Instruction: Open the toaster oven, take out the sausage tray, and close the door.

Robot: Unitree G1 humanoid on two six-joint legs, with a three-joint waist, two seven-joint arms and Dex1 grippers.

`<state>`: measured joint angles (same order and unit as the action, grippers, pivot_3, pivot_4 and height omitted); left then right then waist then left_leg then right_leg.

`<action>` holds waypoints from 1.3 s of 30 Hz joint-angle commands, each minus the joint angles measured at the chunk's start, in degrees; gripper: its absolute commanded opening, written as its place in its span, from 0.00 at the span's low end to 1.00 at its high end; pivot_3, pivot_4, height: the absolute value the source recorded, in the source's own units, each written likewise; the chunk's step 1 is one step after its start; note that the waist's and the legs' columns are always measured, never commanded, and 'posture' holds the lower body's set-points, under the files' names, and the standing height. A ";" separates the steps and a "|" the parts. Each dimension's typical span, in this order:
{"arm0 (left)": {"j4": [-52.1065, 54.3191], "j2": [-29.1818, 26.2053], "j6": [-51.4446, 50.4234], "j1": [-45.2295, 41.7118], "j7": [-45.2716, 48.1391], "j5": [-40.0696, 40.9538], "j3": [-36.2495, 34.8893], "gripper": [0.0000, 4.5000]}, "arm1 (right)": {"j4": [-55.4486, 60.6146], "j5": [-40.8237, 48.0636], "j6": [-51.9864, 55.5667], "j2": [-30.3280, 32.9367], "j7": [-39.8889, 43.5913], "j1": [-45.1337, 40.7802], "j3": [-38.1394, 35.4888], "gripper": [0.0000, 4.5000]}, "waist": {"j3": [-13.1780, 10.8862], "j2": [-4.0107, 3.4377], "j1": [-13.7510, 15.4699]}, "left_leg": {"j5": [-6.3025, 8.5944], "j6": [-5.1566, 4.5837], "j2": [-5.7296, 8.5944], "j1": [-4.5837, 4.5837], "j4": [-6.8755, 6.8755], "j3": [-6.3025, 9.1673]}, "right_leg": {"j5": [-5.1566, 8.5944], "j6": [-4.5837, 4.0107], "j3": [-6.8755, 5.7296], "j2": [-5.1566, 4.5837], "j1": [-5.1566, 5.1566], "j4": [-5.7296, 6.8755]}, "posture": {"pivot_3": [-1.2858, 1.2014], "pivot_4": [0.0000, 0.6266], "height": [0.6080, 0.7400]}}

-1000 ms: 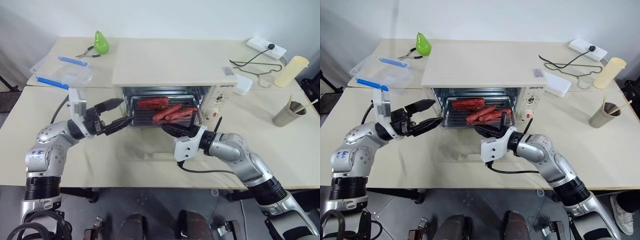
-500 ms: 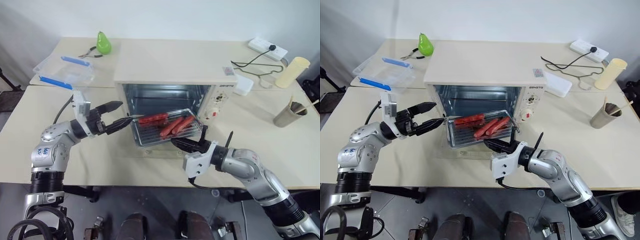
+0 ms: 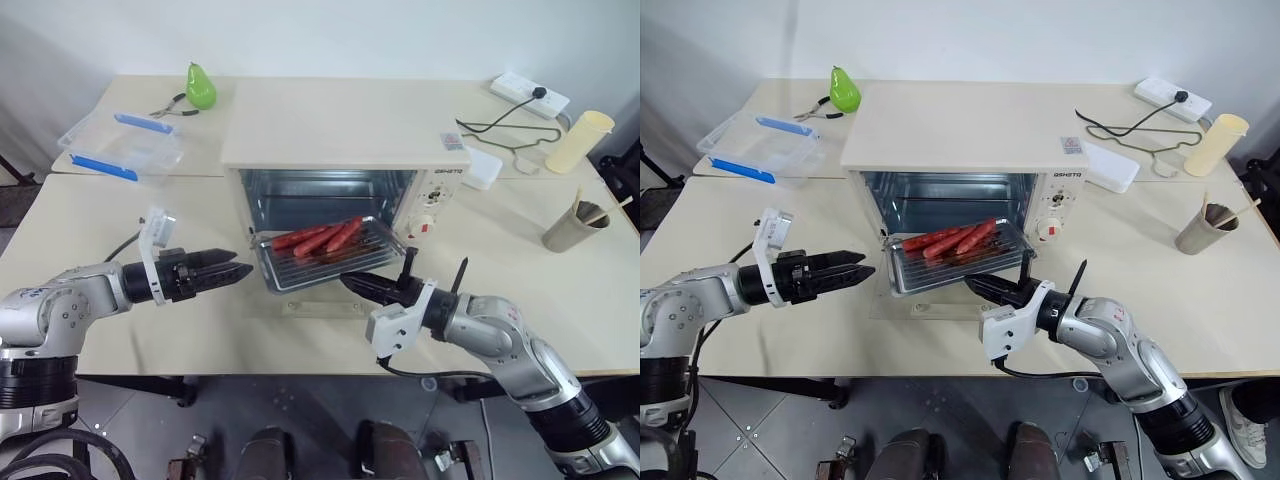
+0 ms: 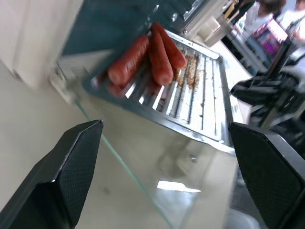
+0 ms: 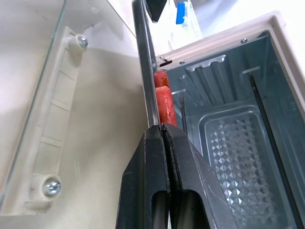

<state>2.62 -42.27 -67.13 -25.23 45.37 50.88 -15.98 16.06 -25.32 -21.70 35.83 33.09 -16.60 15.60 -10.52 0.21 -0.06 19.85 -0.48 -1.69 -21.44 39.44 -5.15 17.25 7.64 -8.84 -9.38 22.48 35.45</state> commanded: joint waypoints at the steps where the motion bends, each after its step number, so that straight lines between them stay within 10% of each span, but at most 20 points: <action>1: 2.61 0.59 -6.61 -2.08 -3.72 4.71 -2.66 1.00 | 0.37 0.17 -1.86 0.30 -0.68 0.27 -0.48 0.01 | 0.00 0.00 -0.10 | 0.00 0.00 0.00 0.00 0.00 0.00 | 0.00 0.00 0.01 0.00 0.00 0.00 | 0.52 0.24 1.00; 10: -1.32 3.71 -24.73 -5.49 -12.17 6.27 -3.03 1.00 | -1.65 0.33 -3.49 0.50 -0.78 -0.11 -1.09 0.01 | 0.01 0.01 0.03 | 0.00 0.00 0.02 0.18 -0.12 -0.02 | 0.00 0.00 0.21 0.03 0.00 0.01 | 0.52 0.24 1.00; 26: -12.05 17.38 -25.37 -9.05 -36.95 21.47 -7.50 1.00 | -2.60 0.66 -4.93 0.80 -0.65 -0.32 -1.45 0.01 | 0.04 0.05 -0.02 | 0.00 0.00 0.03 0.30 -0.11 -0.06 | 0.00 0.00 0.39 0.02 -0.02 0.05 | 0.52 0.24 1.00; 39: -18.45 23.47 -25.37 -9.23 -54.99 32.40 -12.86 0.19 | -2.06 1.97 -4.87 1.51 0.06 0.25 -2.21 0.00 | 0.13 0.19 0.03 | 0.00 0.00 0.06 0.33 -0.07 -0.05 | 0.00 0.01 0.46 0.02 -0.07 0.05 | 0.52 0.24 1.00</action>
<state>-14.47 -18.78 -92.01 -35.32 -7.67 79.56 -29.09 12.70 -25.33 -26.23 36.48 33.26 -16.53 15.27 -10.39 0.40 -0.03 19.84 -0.48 -1.63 -21.10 39.37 -5.21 17.25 7.65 -8.38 -9.36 22.41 35.50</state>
